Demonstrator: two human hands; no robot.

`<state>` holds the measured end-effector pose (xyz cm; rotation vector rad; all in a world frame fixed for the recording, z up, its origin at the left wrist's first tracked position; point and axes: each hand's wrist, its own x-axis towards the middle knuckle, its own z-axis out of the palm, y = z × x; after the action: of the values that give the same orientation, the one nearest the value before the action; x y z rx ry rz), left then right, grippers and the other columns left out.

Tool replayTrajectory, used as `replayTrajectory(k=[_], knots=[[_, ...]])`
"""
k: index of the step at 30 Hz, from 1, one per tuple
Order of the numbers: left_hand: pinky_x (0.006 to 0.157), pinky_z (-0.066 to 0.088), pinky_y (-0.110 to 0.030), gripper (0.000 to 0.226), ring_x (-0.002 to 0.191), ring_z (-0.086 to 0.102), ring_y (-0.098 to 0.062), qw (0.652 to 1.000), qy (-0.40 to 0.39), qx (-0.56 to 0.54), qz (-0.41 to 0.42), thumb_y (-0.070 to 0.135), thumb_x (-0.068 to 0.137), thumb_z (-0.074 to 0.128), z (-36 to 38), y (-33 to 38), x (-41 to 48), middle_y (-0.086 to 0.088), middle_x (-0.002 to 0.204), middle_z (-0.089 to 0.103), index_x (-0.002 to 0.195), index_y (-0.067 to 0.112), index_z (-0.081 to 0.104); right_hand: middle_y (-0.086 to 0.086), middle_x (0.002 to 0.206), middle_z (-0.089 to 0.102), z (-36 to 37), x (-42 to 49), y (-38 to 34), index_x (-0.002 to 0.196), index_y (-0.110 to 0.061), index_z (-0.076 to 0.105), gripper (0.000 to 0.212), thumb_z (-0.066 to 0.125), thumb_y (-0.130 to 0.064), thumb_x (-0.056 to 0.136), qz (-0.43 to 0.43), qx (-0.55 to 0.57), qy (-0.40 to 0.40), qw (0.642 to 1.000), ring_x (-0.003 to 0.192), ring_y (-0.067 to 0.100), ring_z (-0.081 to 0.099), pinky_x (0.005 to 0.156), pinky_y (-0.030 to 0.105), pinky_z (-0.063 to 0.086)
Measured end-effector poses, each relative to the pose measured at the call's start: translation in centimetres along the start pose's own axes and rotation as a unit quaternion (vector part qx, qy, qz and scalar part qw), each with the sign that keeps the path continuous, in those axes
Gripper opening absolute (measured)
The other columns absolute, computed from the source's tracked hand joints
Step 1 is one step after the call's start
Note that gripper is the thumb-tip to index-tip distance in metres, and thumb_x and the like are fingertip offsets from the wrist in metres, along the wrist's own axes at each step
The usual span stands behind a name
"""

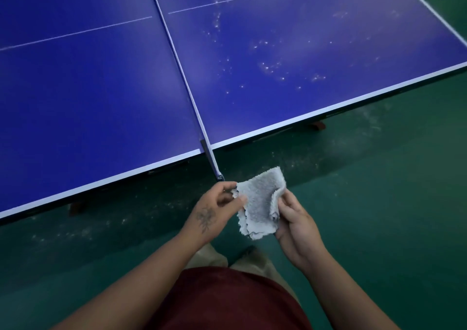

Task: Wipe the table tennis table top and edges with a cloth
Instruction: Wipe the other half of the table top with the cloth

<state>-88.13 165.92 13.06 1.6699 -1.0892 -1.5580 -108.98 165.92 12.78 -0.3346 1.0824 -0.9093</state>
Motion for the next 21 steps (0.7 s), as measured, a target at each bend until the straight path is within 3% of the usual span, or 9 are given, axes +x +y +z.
replayTrajectory(k=[2,4,6,10,12,16,19,21], knots=[[0.085,0.06,-0.027,0.056,0.091,0.073,-0.006,1.0,0.006,0.006,0.02,0.058,0.084,0.082,1.2,1.1,0.6,0.008,0.096,0.075,0.132,0.036,0.063,0.018,0.14,0.069,-0.3,0.2,-1.2,0.145,-0.01,0.063,0.038,0.042,-0.013,0.113,0.007,0.021,-0.015,1.0,0.128,0.035,0.067,0.108,0.053,0.057],[0.074,0.053,-0.019,0.049,0.079,0.064,-0.004,0.999,0.031,0.009,0.038,0.043,0.09,0.086,1.8,2.1,1.4,0.012,0.082,0.061,0.132,0.036,0.062,0.019,0.139,0.07,-0.4,0.6,-2.3,0.139,-0.011,0.07,0.038,0.046,-0.021,0.11,0.007,0.036,-0.026,0.999,0.126,0.034,0.07,0.101,0.048,0.061],[0.072,0.052,-0.02,0.054,0.075,0.058,-0.006,0.997,0.053,0.008,0.051,0.034,0.09,0.088,2.2,2.9,2.6,0.013,0.078,0.052,0.136,0.034,0.061,0.02,0.137,0.071,-0.8,1.5,-3.5,0.133,-0.011,0.075,0.042,0.052,-0.032,0.104,0.009,0.043,-0.025,0.999,0.122,0.033,0.071,0.095,0.046,0.063],[0.074,0.056,-0.025,0.062,0.072,0.058,-0.006,0.995,0.066,0.019,0.078,0.026,0.09,0.088,2.0,3.8,5.7,0.005,0.082,0.055,0.143,0.032,0.056,0.015,0.135,0.073,-0.9,4.0,-5.6,0.134,-0.015,0.073,0.049,0.055,-0.047,0.103,0.0,-0.019,0.014,1.0,0.125,0.032,0.071,0.094,0.043,0.061],[0.074,0.057,-0.025,0.062,0.073,0.059,-0.006,0.994,0.072,0.018,0.076,0.026,0.09,0.088,2.1,4.1,7.5,0.003,0.084,0.057,0.143,0.032,0.057,0.008,0.131,0.075,-1.2,5.4,-6.9,0.141,-0.025,0.066,0.038,0.064,-0.034,0.104,-0.033,-0.127,0.055,0.99,0.117,0.026,0.075,0.089,0.039,0.061],[0.076,0.056,-0.023,0.061,0.077,0.059,-0.003,0.995,0.073,0.016,0.067,0.026,0.091,0.087,2.1,4.6,11.2,0.006,0.089,0.059,0.143,0.034,0.057,0.005,0.126,0.073,-1.9,7.4,-8.7,0.157,-0.039,0.045,0.073,0.077,-0.01,0.097,-0.082,-0.277,0.091,0.953,0.104,0.02,0.078,0.083,0.032,0.064],[0.085,0.055,-0.021,0.064,0.097,0.064,-0.006,0.996,0.062,0.018,0.063,0.027,0.093,0.085,1.8,4.9,13.4,0.006,0.112,0.064,0.148,0.035,0.054,0.004,0.125,0.067,-1.6,9.3,-9.5,0.151,-0.05,0.047,0.08,0.076,0.0,0.096,-0.098,-0.347,0.085,0.929,0.087,0.018,0.076,0.083,0.034,0.065],[0.093,0.053,-0.019,0.068,0.113,0.062,-0.001,0.995,0.074,0.022,0.061,0.027,0.093,0.084,1.3,4.9,14.7,0.014,0.13,0.062,0.152,0.033,0.051,0.001,0.125,0.065,-1.0,11.4,-9.8,0.143,-0.052,0.053,0.078,0.073,0.006,0.095,-0.104,-0.382,0.081,0.915,0.077,0.015,0.071,0.081,0.037,0.066]])
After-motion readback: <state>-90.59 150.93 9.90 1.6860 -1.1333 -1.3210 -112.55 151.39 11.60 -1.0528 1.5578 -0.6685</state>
